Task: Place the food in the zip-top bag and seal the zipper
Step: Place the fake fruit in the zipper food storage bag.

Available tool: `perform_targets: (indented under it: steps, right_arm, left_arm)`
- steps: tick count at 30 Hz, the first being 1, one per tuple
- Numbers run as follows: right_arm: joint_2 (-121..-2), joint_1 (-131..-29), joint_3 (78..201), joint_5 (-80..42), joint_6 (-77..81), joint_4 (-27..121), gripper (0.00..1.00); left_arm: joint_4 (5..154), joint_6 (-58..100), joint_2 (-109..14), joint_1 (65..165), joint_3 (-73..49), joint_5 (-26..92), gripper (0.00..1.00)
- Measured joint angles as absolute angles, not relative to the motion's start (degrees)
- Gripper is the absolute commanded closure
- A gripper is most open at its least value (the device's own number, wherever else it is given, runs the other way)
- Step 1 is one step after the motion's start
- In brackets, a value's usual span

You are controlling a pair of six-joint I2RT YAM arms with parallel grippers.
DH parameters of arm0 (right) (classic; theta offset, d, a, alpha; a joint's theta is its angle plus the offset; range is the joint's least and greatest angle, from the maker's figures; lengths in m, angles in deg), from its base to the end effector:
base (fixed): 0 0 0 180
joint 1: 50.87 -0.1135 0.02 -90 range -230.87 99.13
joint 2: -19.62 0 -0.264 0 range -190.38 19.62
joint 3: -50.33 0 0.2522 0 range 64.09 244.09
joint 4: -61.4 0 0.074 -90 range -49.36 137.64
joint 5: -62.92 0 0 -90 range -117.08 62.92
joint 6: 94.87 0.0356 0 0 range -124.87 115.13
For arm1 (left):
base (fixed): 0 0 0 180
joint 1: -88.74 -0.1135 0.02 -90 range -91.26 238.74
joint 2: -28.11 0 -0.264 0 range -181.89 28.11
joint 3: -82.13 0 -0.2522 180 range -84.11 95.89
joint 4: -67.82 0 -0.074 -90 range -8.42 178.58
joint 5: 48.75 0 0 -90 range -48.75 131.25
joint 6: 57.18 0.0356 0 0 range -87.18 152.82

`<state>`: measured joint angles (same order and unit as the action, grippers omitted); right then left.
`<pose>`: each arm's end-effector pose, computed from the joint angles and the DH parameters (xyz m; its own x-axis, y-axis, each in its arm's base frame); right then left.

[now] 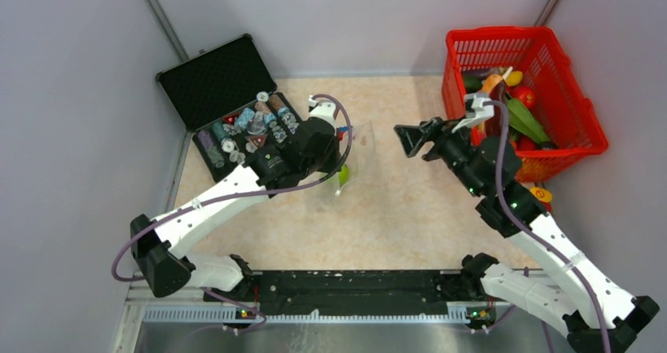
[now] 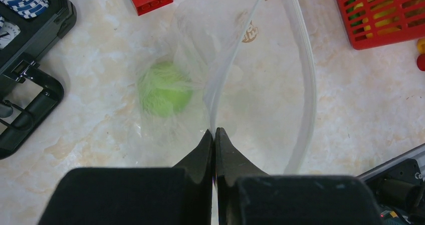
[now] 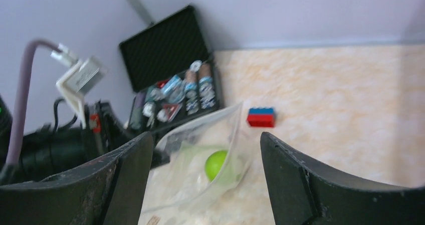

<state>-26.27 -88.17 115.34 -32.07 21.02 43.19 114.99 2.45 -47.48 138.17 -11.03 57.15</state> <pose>0.1482 0.1090 0.3874 -0.2220 0.3777 -0.8989 -0.4864 0.7561 0.4378 0.1956 -0.2134 0.3549 -0.6256 -0.0170 -0.7800 0.3129 0.9104 -0.2708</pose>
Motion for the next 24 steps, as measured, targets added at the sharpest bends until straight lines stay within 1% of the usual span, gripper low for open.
perform_targets:
  steps: [3, 5, 7, 9, 13, 17, 21, 24]
  right_arm:
    - [-26.0, -87.7, 119.9, -40.4, 18.0, 38.2, 0.24]
    - [-27.3, -85.5, 123.9, -45.1, 15.9, 34.1, 0.25]
    - [-29.4, -80.4, 128.3, -48.0, 14.4, 30.4, 0.27]
    - [-31.8, -73.8, 131.8, -48.3, 13.5, 27.5, 0.3]
    - [-36.1, -58.8, 135.3, -43.9, 13.1, 22.8, 0.32]
    - [-40.6, -48.0, 136.6, -35.7, 13.1, 18.0, 0.32]
    - [-46.1, -39.4, 137.9, -27.1, 13.1, 13.9, 0.3]
    - [-50.1, -35.7, 138.5, -23.2, 12.8, 11.3, 0.29]
  left_arm:
    - [115.0, 2.5, -47.5, 138.2, -11.3, 56.9, 1.0]
    - [115.0, 2.5, -47.5, 138.2, -11.3, 56.5, 1.0]
    - [115.0, 2.5, -47.5, 138.2, -11.3, 56.1, 1.0]
    - [115.0, 2.5, -47.5, 138.2, -11.3, 55.7, 1.0]
    - [115.0, 2.5, -47.5, 138.2, -11.4, 55.1, 1.0]
    - [114.9, 2.6, -47.5, 138.2, -11.5, 54.5, 1.0]
    - [115.0, 2.7, -47.5, 138.2, -11.6, 54.1, 1.0]
    - [114.9, 2.7, -47.5, 138.2, -11.7, 54.1, 1.0]
